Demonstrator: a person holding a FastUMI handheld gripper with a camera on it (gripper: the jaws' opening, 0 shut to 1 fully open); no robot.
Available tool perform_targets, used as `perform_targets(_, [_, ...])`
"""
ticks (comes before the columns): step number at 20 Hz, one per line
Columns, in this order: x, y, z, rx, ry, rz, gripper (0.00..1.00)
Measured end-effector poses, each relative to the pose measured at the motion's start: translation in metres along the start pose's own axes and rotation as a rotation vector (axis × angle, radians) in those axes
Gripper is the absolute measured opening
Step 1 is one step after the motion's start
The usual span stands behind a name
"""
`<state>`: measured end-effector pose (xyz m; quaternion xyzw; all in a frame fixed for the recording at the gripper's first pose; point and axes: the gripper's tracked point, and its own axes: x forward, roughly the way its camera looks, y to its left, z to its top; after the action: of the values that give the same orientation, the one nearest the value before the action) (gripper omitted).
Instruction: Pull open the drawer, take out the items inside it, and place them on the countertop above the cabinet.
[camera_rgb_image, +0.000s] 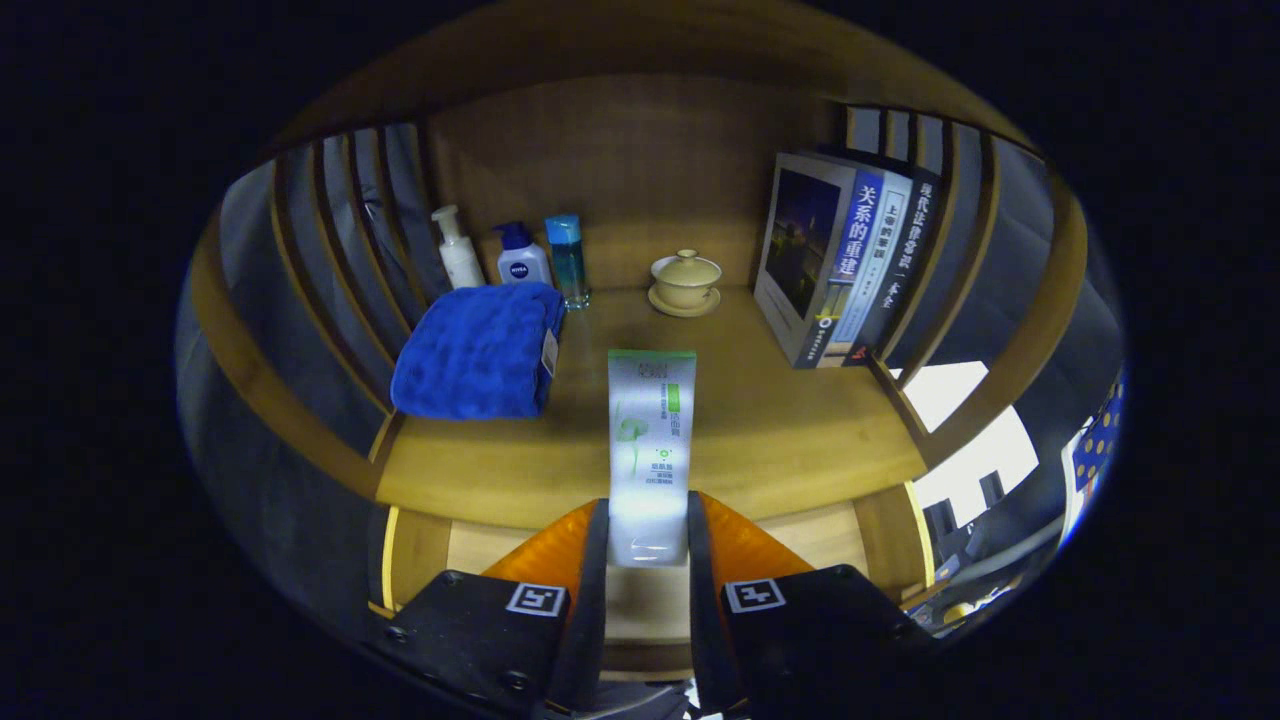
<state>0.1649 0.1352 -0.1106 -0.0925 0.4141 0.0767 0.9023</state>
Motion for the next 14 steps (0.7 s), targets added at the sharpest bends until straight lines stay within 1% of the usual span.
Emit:
perform_targets(2, [0.017,0.008,0.004,0.0,0.012,0.016,0.44])
perform_targets(7, [0.055,0.016,0.007,0.009,0.026,0.011,0.44])
perform_targets(13, [0.073,0.014,0.002,0.027,0.032,-0.005,0.45])
perform_targets(14, [0.074,0.012,0.003,0.03,0.024,-0.007,0.48])
